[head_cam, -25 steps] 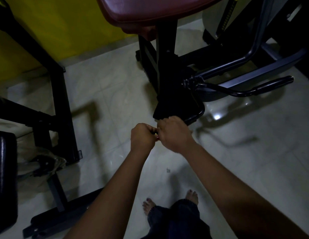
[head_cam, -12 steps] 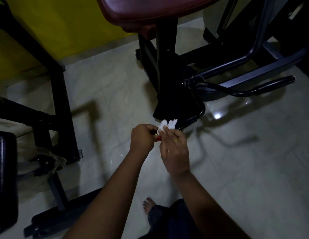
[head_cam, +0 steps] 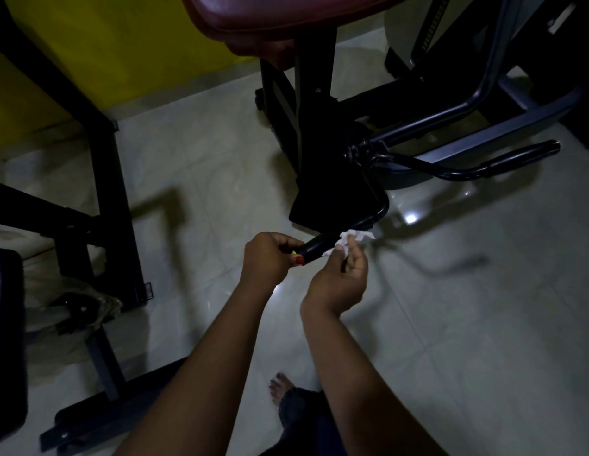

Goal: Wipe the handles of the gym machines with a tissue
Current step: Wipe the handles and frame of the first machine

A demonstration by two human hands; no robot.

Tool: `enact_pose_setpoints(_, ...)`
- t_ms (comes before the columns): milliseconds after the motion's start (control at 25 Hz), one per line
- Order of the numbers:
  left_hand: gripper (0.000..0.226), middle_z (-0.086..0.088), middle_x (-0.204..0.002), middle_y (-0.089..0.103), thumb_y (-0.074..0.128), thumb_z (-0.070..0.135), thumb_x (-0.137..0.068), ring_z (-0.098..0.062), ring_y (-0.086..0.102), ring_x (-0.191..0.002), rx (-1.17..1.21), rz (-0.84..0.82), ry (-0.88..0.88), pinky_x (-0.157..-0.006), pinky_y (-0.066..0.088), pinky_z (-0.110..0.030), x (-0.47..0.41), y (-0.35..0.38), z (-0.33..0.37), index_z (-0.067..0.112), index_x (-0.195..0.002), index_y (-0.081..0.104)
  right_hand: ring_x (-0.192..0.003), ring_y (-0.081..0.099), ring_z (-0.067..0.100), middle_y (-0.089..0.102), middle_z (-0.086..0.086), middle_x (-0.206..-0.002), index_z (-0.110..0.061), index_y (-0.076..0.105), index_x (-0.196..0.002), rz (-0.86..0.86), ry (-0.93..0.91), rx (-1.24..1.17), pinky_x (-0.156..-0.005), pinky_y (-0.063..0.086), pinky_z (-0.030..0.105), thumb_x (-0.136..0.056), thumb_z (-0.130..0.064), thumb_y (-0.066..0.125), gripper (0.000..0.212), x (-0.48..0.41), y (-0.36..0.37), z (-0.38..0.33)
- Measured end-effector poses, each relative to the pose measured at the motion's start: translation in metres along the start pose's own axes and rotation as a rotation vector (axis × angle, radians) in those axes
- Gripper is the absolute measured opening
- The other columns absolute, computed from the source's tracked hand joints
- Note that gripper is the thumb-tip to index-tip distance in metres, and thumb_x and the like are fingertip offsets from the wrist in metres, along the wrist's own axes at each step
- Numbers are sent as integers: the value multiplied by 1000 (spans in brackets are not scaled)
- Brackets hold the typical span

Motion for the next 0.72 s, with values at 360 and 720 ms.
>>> enact_pose_setpoints(360,23,-4,-88,73,75,0,-78,-4,59,-68,58,-2,1,-70,53,-23,-2,-1,-4,12,-98,77,-101,63,21,65,10,-115,-8,60,-121,-325,805,-538,-95,47,29,-100,-6,38,30,-32,37,24)
enact_pose_setpoints(720,30,-3,-87,68,79,-1,-73,-7,58,-67,-4,57,23,-55,44,-17,-2,-2,-1,10,-101,73,-80,60,18,61,15,-89,2,57,-90,-362,1051,-294,-79,54,24,-96,7,45,15,6,15,14)
Point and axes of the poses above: each hand's wrist, its own x-axis away from the middle knuckle, its own y-axis out of the palm, z = x × y, the point moved 5 cm from there along -x, towards the middle knuckle
